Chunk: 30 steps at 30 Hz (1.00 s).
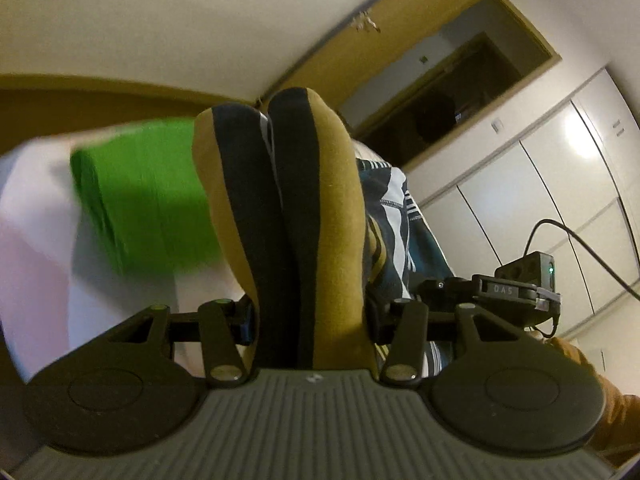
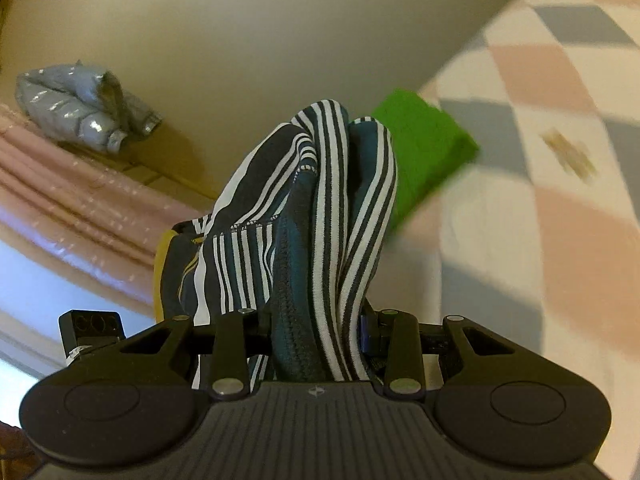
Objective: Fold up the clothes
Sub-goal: 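Carry the folded sweater with both tools toward the green knitted cloth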
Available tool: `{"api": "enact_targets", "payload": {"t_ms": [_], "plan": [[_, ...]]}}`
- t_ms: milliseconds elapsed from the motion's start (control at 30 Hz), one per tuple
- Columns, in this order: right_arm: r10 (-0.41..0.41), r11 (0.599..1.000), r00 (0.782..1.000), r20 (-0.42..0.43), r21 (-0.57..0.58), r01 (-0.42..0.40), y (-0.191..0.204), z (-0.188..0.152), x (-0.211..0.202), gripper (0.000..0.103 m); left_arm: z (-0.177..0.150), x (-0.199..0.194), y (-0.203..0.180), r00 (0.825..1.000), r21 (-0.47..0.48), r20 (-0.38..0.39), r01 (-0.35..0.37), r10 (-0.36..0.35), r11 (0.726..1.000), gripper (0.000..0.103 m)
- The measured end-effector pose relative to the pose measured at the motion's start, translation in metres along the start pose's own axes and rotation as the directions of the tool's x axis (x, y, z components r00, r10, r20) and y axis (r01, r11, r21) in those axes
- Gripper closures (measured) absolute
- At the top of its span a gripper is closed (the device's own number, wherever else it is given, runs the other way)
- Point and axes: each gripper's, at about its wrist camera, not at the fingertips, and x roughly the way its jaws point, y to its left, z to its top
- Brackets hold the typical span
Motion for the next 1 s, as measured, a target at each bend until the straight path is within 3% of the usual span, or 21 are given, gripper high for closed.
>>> {"api": "enact_targets", "payload": {"t_ms": [133, 300, 533, 667, 767, 900, 1000], "plan": [[-0.034, 0.999, 0.999, -0.028, -0.042, 0.033, 0.002, 0.073, 0.053, 0.069, 0.039, 0.027, 0.027, 0.997, -0.050, 0.070, -0.009, 0.012, 0.999, 0.058], [-0.055, 0.991, 0.993, -0.106, -0.129, 0.042, 0.001, 0.153, 0.112, 0.069, 0.058, 0.057, 0.058, 0.985, -0.125, 0.159, -0.041, 0.061, 0.991, 0.058], [-0.063, 0.971, 0.969, -0.238, -0.238, 0.004, -0.024, 0.218, 0.180, 0.069, 0.057, 0.096, 0.094, 0.956, -0.218, 0.245, -0.110, 0.164, 0.970, 0.058], [-0.057, 0.963, 0.958, -0.281, -0.267, -0.021, -0.045, 0.236, 0.218, 0.068, 0.051, 0.118, 0.113, 0.944, -0.238, 0.215, -0.197, 0.249, 0.951, 0.055], [-0.097, 0.970, 0.949, -0.299, -0.240, 0.024, -0.071, 0.230, 0.244, 0.062, 0.054, 0.122, 0.120, 0.946, -0.249, 0.192, -0.210, 0.261, 0.945, 0.052], [-0.071, 0.984, 0.967, -0.243, -0.178, 0.027, -0.088, 0.227, 0.245, 0.053, 0.066, 0.118, 0.118, 0.952, -0.248, 0.149, -0.226, 0.268, 0.942, 0.049], [-0.113, 0.979, 0.979, -0.167, -0.185, 0.081, -0.086, 0.231, 0.224, 0.049, 0.068, 0.105, 0.106, 0.945, -0.240, 0.127, -0.266, 0.302, 0.934, 0.048]]}}
